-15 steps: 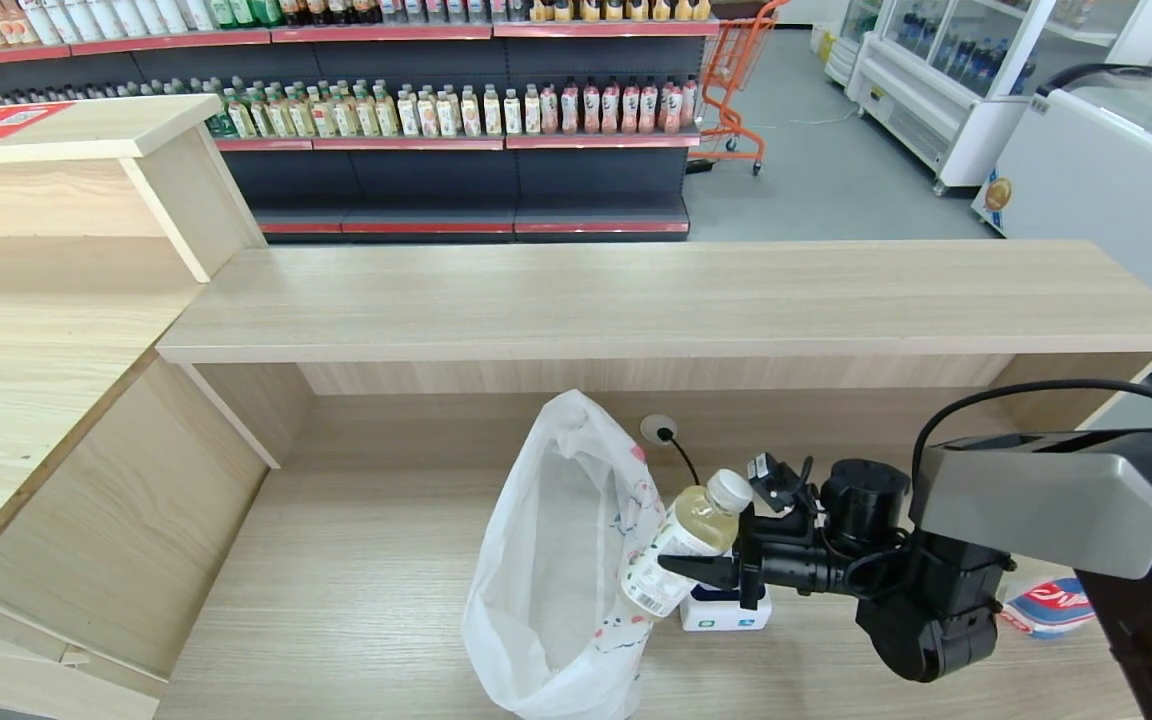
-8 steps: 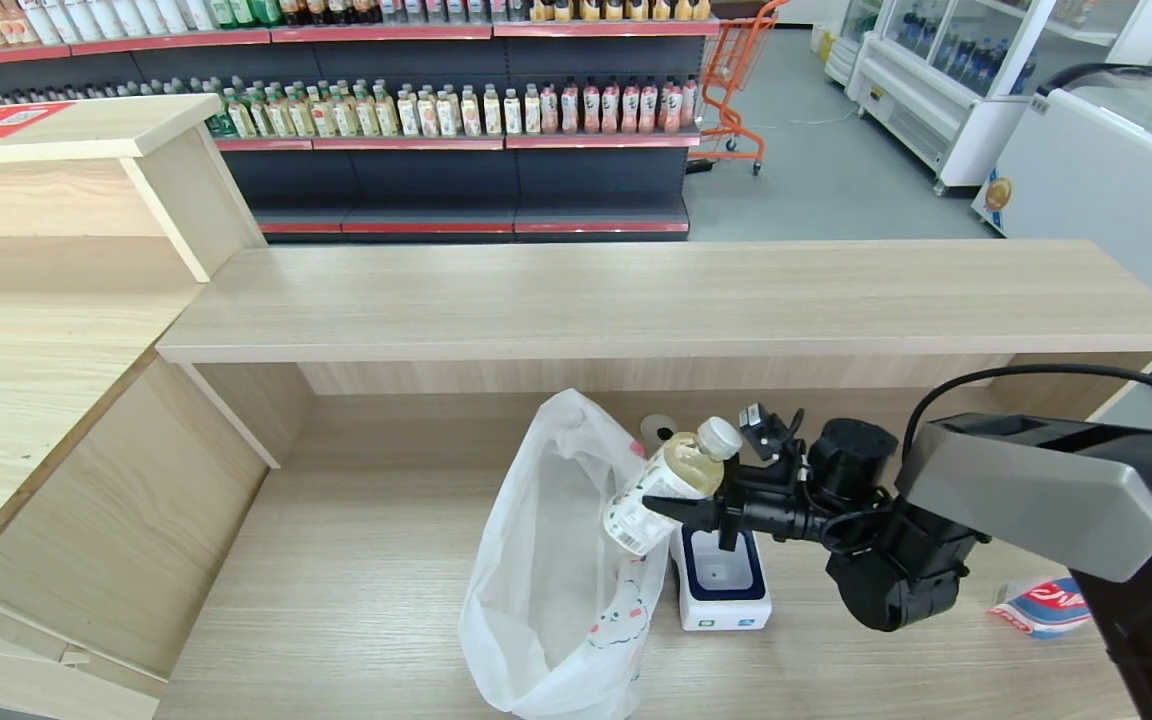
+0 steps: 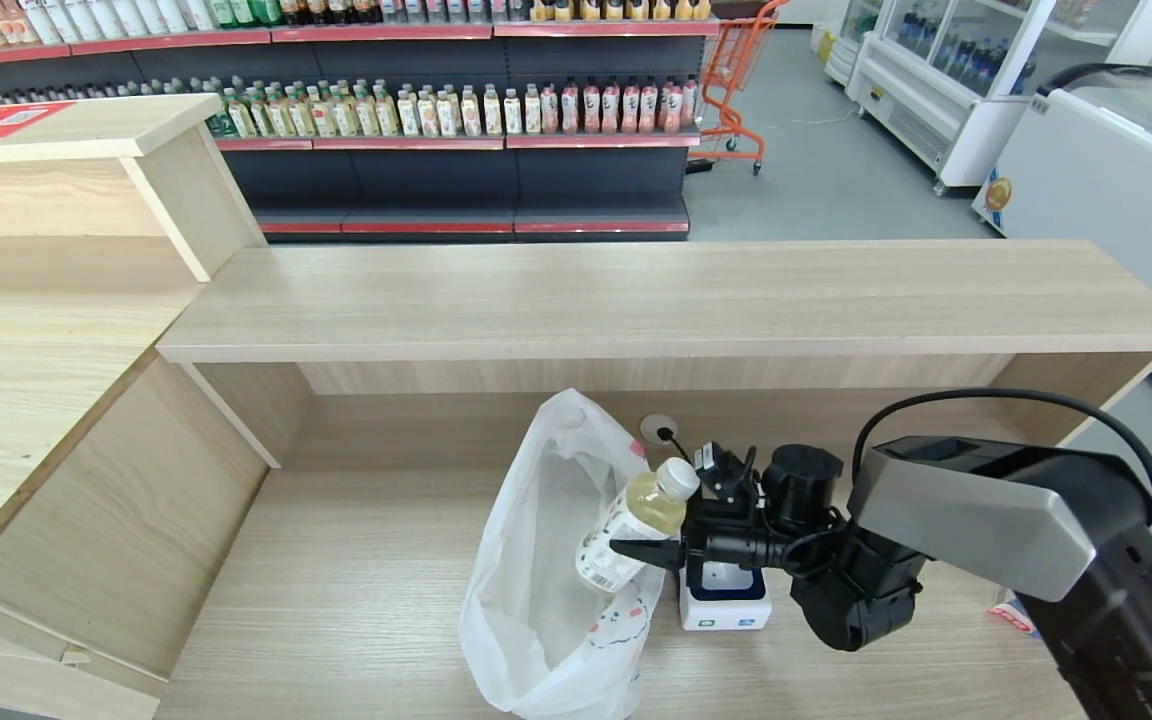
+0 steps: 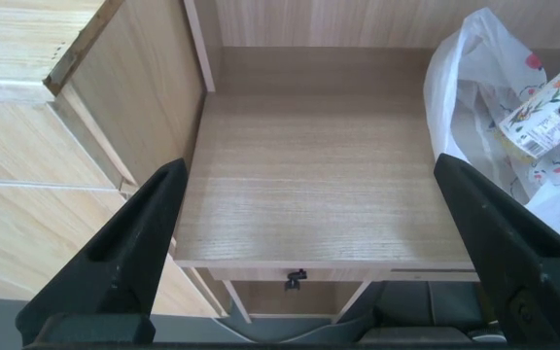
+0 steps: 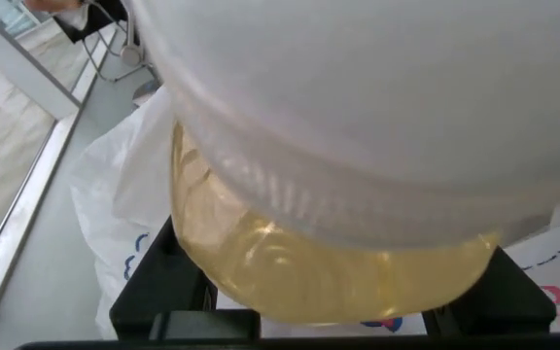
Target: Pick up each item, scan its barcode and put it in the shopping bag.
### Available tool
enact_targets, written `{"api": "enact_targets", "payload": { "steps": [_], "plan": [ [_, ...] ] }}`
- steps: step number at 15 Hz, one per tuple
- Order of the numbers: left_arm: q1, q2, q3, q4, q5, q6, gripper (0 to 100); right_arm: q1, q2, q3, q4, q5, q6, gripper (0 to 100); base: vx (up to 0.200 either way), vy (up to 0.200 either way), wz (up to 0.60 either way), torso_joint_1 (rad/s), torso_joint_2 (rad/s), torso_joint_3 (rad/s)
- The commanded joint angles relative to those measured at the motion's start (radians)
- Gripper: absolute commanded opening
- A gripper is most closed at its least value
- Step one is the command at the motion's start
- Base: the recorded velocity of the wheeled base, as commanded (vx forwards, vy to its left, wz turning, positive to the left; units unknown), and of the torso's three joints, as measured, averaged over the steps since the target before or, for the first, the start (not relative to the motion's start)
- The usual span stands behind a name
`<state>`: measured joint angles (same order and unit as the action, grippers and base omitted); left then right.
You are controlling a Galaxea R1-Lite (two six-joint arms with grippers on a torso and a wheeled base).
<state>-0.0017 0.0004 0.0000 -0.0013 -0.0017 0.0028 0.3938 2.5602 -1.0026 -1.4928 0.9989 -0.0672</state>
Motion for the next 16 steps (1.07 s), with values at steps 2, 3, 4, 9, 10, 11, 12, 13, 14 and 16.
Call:
{"api": "enact_targets", "payload": {
  "steps": [2,3,4,9,10,11,12,13,14,16],
  "plan": [
    [0.0,0.0,0.0,0.0,0.0,-0.001,100,0.013,0.014,-0.007,0.032,-0.003,-0.04,0,0.0,0.0,0.0,0.0,0.0,0.0],
    [0.0,0.0,0.0,0.0,0.0,0.0,100,0.014,0.012,-0.01,0.034,-0.003,-0.04,100,0.0,0.0,0.0,0.0,0.0,0.0],
    [0.0,0.0,0.0,0.0,0.0,0.0,100,0.017,0.009,-0.021,0.035,-0.002,-0.039,100,0.0,0.0,0.0,0.0,0.0,0.0],
    [0.0,0.0,0.0,0.0,0.0,0.0,100,0.019,-0.044,-0.042,0.054,0.0,0.007,100,0.0,0.0,0.0,0.0,0.0,0.0],
    [0.0,0.0,0.0,0.0,0.0,-0.001,100,0.016,-0.064,-0.03,0.052,0.0,0.018,100,0.0,0.0,0.0,0.0,0.0,0.0],
    [-0.001,0.0,0.0,0.0,0.0,-0.001,100,0.014,-0.075,-0.019,0.054,0.0,0.023,100,0.0,0.0,0.0,0.0,0.0,0.0],
    [0.0,0.0,0.0,0.0,0.002,0.0,100,0.016,-0.078,-0.014,0.052,0.001,0.038,100,0.0,0.0,0.0,0.0,0.0,0.0],
    [0.0,0.0,0.0,0.0,0.0,0.0,100,0.016,-0.078,-0.016,0.051,0.001,0.046,100,0.0,0.0,0.0,0.0,0.0,0.0],
    [0.0,0.0,0.0,0.0,0.0,0.0,100,0.019,-0.078,-0.014,0.049,0.001,0.047,100,0.0,0.0,0.0,0.0,0.0,0.0],
    [0.0,0.0,0.0,0.0,0.002,0.0,100,0.02,-0.083,-0.005,0.046,0.001,0.049,100,0.0,0.0,0.0,0.0,0.0,0.0]
  ]
}}
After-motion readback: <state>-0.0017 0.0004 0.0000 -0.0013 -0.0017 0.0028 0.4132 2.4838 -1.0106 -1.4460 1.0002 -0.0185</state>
